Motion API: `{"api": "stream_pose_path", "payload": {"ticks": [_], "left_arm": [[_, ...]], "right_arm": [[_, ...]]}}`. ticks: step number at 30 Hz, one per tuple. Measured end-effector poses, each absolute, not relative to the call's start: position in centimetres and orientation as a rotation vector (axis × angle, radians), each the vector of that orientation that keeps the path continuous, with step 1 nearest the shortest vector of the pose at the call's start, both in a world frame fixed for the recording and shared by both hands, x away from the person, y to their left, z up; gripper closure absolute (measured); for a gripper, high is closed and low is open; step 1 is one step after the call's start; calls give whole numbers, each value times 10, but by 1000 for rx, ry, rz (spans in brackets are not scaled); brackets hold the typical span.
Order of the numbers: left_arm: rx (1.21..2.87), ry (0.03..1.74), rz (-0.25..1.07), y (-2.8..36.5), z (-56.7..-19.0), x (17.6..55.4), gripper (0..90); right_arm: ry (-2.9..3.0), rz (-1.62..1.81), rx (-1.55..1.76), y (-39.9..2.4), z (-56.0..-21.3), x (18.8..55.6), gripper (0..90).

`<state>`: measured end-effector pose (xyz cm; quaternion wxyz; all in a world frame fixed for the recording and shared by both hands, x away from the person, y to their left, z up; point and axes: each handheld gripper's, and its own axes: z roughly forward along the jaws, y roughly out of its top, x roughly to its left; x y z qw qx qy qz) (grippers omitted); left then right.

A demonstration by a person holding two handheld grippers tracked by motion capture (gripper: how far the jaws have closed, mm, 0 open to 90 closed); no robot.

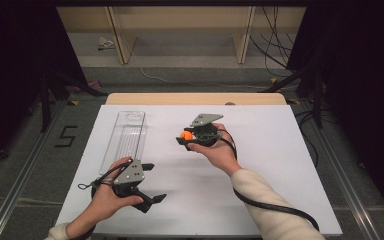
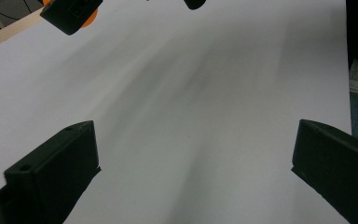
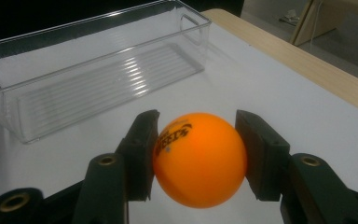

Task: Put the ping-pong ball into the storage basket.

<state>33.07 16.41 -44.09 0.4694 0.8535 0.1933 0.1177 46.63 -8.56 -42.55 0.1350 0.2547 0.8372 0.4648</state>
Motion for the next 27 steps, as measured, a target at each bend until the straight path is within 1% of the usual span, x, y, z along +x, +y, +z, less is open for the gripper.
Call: {"api": "stream_pose_path", "payload": {"ticks": [27], "left_arm": [[2093,471,284,164,-441,331,0]], "right_arm": [[2428,1373,725,-72,-422,468,516]]}}
